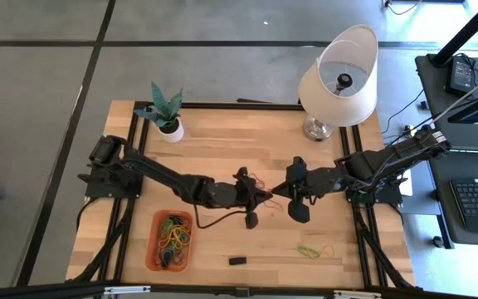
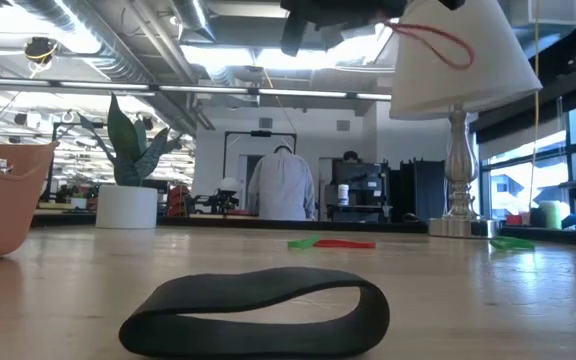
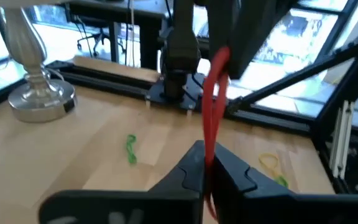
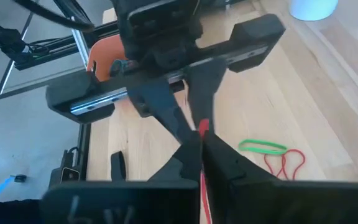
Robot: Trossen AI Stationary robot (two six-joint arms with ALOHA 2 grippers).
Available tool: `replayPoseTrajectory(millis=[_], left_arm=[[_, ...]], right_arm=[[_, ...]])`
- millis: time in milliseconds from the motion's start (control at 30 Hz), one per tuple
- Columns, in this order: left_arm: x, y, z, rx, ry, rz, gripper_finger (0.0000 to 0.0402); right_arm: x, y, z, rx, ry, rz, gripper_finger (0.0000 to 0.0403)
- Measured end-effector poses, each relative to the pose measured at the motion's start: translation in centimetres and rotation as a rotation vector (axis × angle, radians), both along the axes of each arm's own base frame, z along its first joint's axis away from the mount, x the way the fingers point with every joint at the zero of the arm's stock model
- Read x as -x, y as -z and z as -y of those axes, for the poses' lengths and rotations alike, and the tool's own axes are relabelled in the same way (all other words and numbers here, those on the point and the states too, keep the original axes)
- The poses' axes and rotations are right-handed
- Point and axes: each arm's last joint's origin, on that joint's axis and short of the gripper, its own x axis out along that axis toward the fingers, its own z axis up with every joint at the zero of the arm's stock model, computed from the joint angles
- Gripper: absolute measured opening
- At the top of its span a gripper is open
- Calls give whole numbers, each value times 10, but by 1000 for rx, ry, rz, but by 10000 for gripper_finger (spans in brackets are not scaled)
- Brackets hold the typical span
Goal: Pick and place rubber bands into bin
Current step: Put the red rubber band into the orange bin
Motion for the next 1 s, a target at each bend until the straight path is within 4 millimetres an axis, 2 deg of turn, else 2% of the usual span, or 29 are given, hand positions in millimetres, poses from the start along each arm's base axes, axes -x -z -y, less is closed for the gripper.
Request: replayPoseTrajectory(millis=[133,300,500,733,867,1000], left_arm=[[1,2,3,-6,5,-20,3],[2,2,2,46,-10,-19,3],[17,-4,8,69,-2,-120,2],[53,-42,27,66,14,-340,2],[81,-60,41,191,-47,-496,3],[110,-68,56,381,-204,-595,3]], right_arm=[[1,2,1,-15,18,-24,16],[7,9,3,-11,47,-117,55],[13,16,5,-4,76,-201,105],[16,18,6,-5,92,-239,127],[16,22,7,-4,94,-242,128],[17,40,7,9,99,-280,128]])
